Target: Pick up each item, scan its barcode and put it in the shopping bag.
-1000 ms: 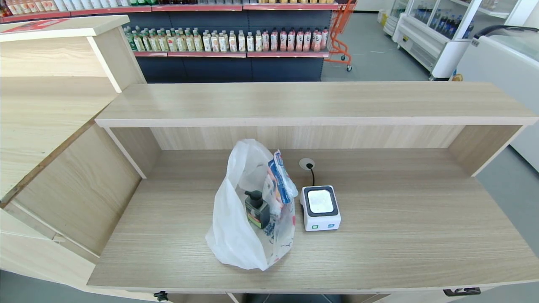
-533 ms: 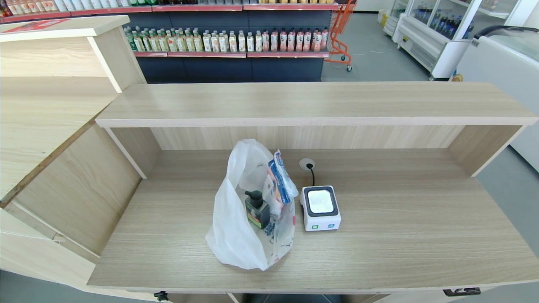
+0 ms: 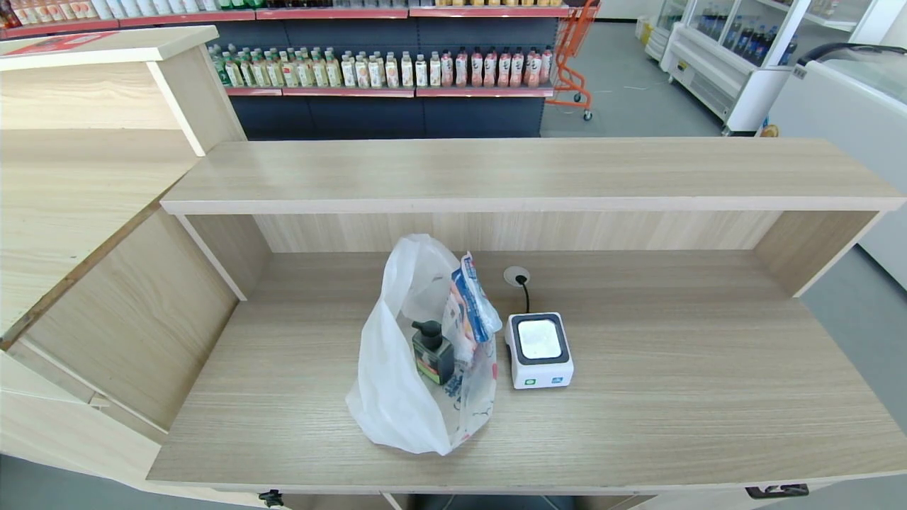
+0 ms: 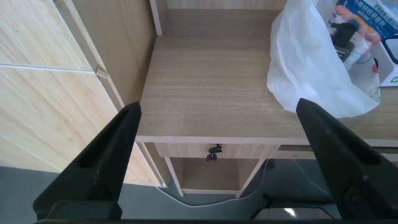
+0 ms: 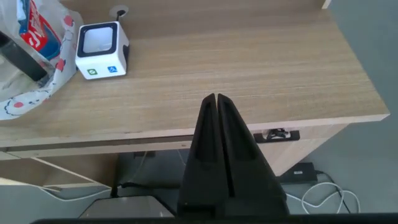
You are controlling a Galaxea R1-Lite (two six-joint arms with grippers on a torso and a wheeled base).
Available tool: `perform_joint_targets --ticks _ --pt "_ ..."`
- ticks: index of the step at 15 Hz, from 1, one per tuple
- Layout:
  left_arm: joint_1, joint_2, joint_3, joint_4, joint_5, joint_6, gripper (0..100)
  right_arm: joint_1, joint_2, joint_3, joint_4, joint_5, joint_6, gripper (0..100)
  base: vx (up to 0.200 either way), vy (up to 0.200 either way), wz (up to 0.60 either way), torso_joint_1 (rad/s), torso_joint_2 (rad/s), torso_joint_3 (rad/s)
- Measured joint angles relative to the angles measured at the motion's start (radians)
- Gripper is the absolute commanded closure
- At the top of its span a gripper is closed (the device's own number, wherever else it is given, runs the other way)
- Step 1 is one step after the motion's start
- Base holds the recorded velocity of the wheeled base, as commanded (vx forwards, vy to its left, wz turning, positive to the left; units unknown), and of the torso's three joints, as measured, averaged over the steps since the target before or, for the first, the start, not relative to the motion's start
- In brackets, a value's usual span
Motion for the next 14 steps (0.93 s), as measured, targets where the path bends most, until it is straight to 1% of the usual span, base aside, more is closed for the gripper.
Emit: perform_joint_targets --ticks 3,10,14 --pt "0.0 0.0 0.0 0.0 0.0 -0.001 0 0.0 0.0 0.0 0.001 0.0 0.0 100 0.0 0.0 0.0 0.0 0.0 0.0" --pt "0.002 0.0 0.0 0.0 0.0 0.006 0 0.001 0.0 0.0 0.001 0.0 0.0 100 0.0 -0.2 0.0 0.005 0.0 0.001" --pt "0.002 0.0 0.0 0.0 0.0 -0.001 0 0.001 0.0 0.0 0.001 0.0 0.001 100 0.0 0.0 0.0 0.0 0.0 0.0"
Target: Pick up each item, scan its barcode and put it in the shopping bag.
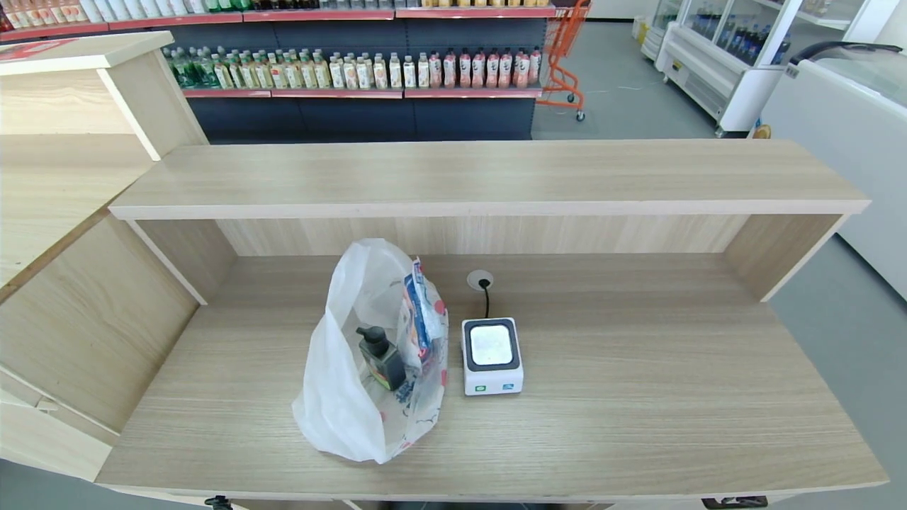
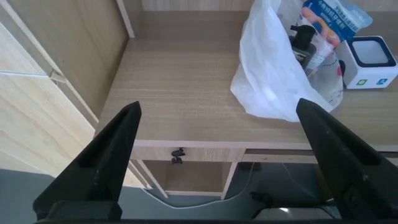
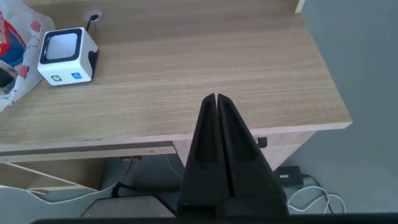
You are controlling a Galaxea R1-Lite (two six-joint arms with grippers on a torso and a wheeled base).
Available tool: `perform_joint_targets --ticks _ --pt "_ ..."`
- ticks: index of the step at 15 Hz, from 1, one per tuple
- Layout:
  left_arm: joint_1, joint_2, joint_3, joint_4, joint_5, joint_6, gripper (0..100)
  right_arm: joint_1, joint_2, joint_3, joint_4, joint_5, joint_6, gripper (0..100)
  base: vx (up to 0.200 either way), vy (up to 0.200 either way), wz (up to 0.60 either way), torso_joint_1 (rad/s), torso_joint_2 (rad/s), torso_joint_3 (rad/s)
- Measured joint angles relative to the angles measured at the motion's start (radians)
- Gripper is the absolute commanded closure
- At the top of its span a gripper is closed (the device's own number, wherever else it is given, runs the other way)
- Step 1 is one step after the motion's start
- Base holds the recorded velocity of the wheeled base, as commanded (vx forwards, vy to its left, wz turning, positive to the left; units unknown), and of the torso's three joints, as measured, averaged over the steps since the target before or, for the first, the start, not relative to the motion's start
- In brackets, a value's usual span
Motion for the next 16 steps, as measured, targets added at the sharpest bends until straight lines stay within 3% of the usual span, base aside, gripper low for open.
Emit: perform_joint_targets --ticks 2,5,16 --pt "-0.002 0.0 0.0 0.0 0.001 0.001 0 -0.003 0.0 0.0 0.0 0.0 -0.001 100 0.0 0.0 0.0 0.0 0.0 0.0" --pt "-0.001 0.001 0.0 0.0 0.0 0.003 0 -0.001 0.0 0.0 0.0 0.0 0.0 100 0.2 0.0 0.0 -0.001 0.0 0.005" --pt "-0.001 0.0 0.0 0.0 0.0 -0.001 0 -0.001 0.001 0.0 0.0 0.0 0.0 100 0.0 0.0 0.0 0.0 0.0 0.0"
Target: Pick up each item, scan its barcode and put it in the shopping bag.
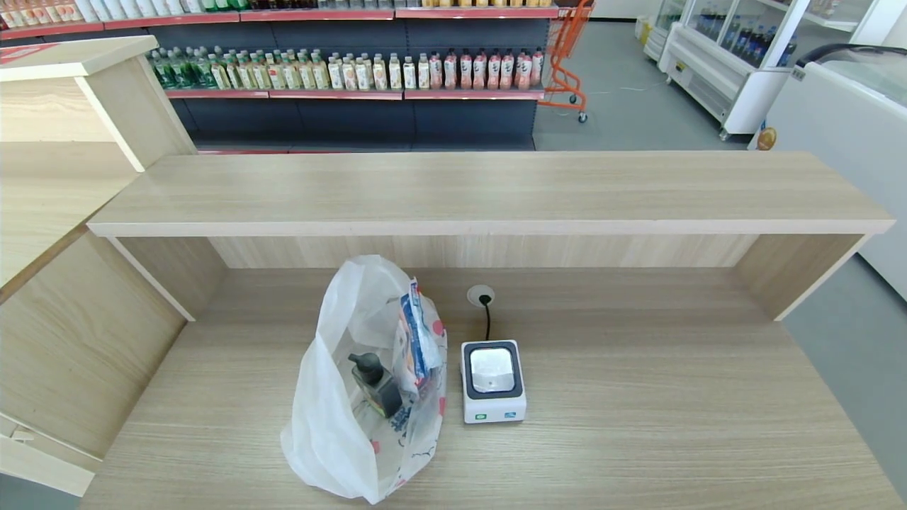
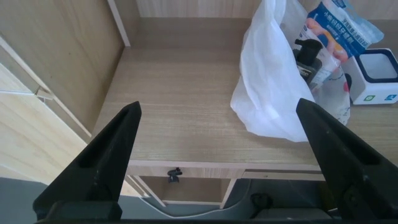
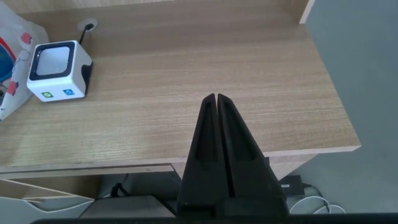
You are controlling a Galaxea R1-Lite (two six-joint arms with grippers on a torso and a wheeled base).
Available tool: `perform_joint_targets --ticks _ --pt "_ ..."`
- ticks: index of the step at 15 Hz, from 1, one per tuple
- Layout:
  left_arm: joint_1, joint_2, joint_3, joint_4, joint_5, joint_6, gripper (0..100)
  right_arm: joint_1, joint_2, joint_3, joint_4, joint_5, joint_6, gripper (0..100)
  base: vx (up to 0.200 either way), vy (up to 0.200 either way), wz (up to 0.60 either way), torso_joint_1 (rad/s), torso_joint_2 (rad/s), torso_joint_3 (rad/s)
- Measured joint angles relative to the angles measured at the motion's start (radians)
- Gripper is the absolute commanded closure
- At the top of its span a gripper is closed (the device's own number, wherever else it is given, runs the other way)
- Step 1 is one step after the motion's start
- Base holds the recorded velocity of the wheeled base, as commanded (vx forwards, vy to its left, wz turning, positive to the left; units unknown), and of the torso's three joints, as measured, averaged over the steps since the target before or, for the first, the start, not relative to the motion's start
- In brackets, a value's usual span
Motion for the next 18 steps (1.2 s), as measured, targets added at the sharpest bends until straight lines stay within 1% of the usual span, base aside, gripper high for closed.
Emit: perform_joint_targets --ticks 18 --pt "0.0 0.0 0.0 0.0 0.0 0.0 0 0.0 0.0 0.0 0.0 0.0 0.001 100 0.0 0.0 0.0 0.0 0.0 0.0"
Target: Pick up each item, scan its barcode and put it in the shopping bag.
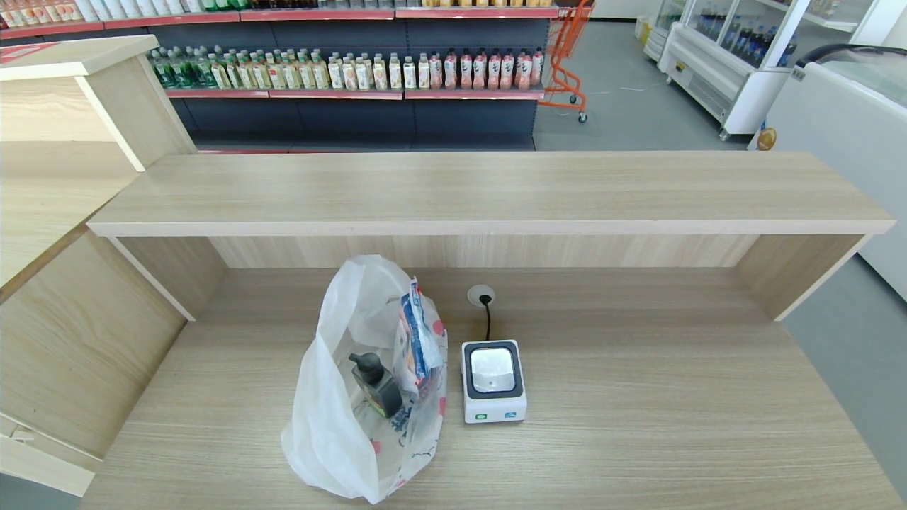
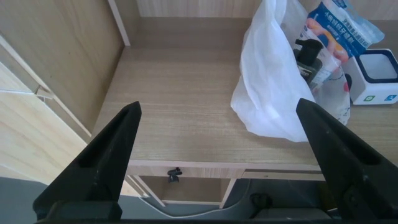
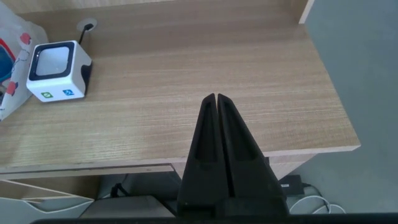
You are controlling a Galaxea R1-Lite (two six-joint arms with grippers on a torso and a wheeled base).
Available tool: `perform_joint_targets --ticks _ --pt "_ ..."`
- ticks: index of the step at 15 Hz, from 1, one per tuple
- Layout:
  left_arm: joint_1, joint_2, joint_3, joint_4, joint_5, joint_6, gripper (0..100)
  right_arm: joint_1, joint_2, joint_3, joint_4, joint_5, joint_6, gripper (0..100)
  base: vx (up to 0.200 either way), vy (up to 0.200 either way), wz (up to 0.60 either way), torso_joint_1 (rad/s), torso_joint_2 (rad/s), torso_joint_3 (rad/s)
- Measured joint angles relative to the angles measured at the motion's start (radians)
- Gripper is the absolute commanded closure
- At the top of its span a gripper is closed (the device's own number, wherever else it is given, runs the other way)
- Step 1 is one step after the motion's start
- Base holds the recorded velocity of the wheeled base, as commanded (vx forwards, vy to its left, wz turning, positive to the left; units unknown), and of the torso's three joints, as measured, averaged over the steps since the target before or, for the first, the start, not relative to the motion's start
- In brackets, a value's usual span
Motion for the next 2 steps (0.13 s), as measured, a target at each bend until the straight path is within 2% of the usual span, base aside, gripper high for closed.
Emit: perform_joint_targets --ticks 2 --pt "0.0 0.0 0.0 0.0 0.0 0.0 0 0.0 0.0 0.0 0.0 0.0 0.0 100 0.0 0.0 0.0 0.0 0.0 0.0"
